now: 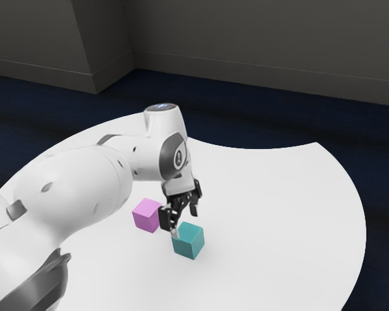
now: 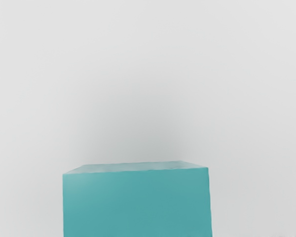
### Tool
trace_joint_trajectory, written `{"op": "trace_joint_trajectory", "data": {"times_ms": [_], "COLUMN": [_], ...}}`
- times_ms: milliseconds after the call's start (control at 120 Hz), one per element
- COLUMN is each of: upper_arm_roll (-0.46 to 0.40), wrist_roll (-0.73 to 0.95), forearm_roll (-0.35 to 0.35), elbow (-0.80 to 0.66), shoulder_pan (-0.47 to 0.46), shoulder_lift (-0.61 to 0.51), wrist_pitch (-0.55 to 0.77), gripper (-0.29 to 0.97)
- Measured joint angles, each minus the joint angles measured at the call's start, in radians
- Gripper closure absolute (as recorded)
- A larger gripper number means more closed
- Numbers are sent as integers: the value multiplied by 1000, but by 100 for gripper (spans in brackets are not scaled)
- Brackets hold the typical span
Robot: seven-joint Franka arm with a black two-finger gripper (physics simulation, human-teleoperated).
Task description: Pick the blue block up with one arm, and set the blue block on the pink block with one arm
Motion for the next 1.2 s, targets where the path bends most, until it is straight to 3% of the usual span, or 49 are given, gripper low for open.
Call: {"op": "trace_joint_trajectory", "data": {"times_ms": [333, 550, 817, 1200], "upper_arm_roll": [-14, -42, -50, -57], "wrist_roll": [46, 81, 38, -49], "forearm_roll": [-42, -39, -94, -116], "elbow": [1, 1, -2, -4], "shoulder_pan": [-2, -3, 4, 4], "shoulder_lift": [-98, -142, -145, -144], "wrist_pitch": [-27, 64, 115, 122], "gripper": [0, 0, 0, 27]}}
